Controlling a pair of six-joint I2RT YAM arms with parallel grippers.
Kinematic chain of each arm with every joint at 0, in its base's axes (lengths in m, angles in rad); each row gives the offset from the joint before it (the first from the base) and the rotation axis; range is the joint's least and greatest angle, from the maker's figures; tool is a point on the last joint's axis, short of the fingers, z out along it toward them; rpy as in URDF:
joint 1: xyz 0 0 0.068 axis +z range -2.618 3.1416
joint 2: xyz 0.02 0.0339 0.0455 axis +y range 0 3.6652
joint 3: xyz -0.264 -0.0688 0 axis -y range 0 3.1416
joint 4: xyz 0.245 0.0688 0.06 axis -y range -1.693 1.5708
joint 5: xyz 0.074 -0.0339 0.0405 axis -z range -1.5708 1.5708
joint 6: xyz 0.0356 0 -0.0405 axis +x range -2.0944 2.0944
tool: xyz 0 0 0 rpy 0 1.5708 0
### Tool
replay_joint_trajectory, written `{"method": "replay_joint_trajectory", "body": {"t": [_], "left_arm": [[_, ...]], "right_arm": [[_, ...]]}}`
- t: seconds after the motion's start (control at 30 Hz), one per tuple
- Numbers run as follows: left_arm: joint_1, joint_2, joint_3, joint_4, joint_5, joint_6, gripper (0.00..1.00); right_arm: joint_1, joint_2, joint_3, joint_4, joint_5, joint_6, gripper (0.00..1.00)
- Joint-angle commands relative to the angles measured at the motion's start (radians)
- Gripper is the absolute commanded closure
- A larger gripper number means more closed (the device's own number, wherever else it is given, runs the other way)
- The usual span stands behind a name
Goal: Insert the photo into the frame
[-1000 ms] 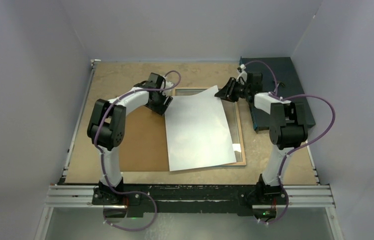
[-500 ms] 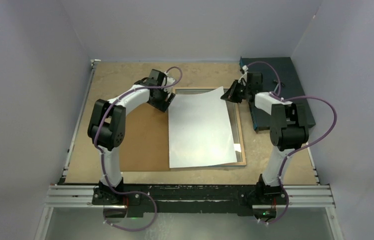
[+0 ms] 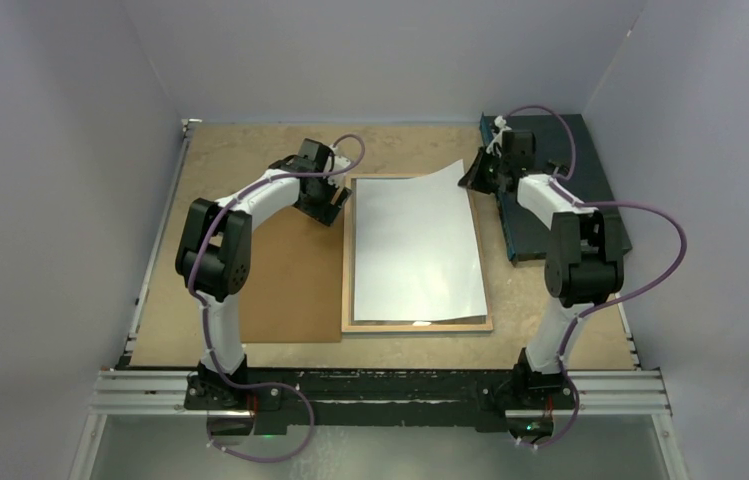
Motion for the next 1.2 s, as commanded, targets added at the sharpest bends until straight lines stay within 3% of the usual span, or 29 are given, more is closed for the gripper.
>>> {"method": "replay_joint_trajectory", "body": {"t": [0.0, 0.43, 1.03, 1.17], "left_arm": [[-0.005, -0.040, 0.029, -0.007, 0.024, -0.001, 0.25], [-0.004, -0.037, 0.023, -0.009, 0.025, -0.003, 0.26], [-0.004, -0.041, 0.028, -0.008, 0.020, -0.001, 0.26], [-0.004, -0.044, 0.026, -0.007, 0.019, 0.000, 0.26]], "right_arm": [[-0.005, -0.049, 0.050, -0.062, 0.027, -0.075, 1.00], [0.000, -0.010, 0.009, 0.051, -0.074, -0.039, 1.00], [0.057, -0.017, -0.074, 0.117, 0.012, 0.021, 1.00], [0.058, -0.038, -0.080, 0.114, 0.059, 0.018, 0.89]]}}
